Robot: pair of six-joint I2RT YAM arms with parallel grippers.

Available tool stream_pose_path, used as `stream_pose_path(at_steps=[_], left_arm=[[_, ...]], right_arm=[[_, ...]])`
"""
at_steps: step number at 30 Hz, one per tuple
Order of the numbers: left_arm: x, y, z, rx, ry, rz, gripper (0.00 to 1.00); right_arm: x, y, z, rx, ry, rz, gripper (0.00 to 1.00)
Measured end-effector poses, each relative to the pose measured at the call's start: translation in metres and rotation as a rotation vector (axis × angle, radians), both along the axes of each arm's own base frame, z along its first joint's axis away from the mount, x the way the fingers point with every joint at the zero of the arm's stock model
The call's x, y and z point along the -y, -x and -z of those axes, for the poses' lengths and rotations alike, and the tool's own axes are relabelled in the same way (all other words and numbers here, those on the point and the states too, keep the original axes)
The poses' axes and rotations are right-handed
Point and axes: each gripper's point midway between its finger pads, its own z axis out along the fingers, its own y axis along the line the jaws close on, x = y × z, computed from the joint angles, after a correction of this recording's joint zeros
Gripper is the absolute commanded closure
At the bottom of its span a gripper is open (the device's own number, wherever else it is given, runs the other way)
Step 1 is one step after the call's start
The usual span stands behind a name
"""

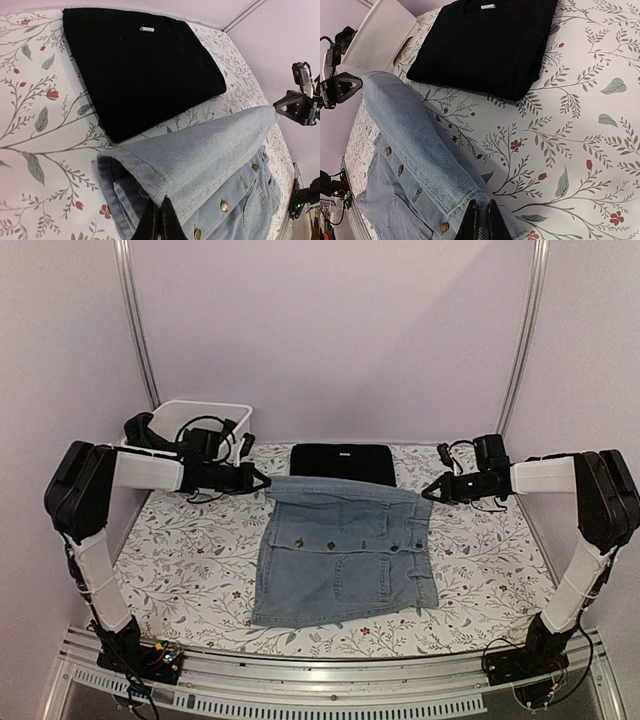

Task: Fold and stack the mixed laundry pile
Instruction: Fold the flattened skirt at the center of the board.

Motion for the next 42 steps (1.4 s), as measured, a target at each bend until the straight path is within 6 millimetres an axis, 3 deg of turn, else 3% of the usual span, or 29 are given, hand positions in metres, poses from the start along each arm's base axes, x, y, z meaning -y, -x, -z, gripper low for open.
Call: stream_pose_path(at_steps=[4, 11, 15, 20, 24, 29, 34, 38, 42], left_arm=[[0.007, 0.040, -0.003, 0.025, -0.017, 0.010, 1.00], [0.035, 0.110, 0.002, 0.052, -0.077, 0.061, 1.00], [0.018, 0.144, 0.016, 0.026, -0.127, 0.013, 1.00], [-0.004, 0.180, 0.019, 0.014, -0.127, -0.046, 1.00], [-0.001, 0.198, 0.010, 0.024, -0.104, -0.044, 1.00], [-0.004, 0.209, 0.008, 0.011, -0.103, -0.060, 1.00], [-0.010, 0.233, 0.034, -0.070, -0.138, -0.058, 1.00], [-0.018, 0.252, 0.049, -0.130, -0.151, -0.060, 1.00], [-0.021, 0.261, 0.026, -0.109, -0.083, -0.071, 1.00]], right_arm=[[-0.013, 0.031, -0.007, 0.022, -0.007, -0.038, 1.00], [-0.024, 0.087, 0.014, -0.033, 0.010, -0.077, 1.00], [-0.015, 0.114, 0.012, -0.035, 0.004, -0.048, 1.00], [-0.008, 0.134, 0.005, -0.034, -0.016, -0.013, 1.00], [-0.009, 0.153, -0.003, -0.035, -0.046, -0.011, 1.00], [-0.026, 0.179, -0.009, -0.040, -0.070, -0.067, 1.00], [-0.035, 0.213, 0.021, -0.147, -0.056, -0.110, 1.00], [-0.029, 0.227, 0.034, -0.204, -0.036, -0.088, 1.00], [-0.023, 0.227, 0.019, -0.170, -0.044, -0.042, 1.00]])
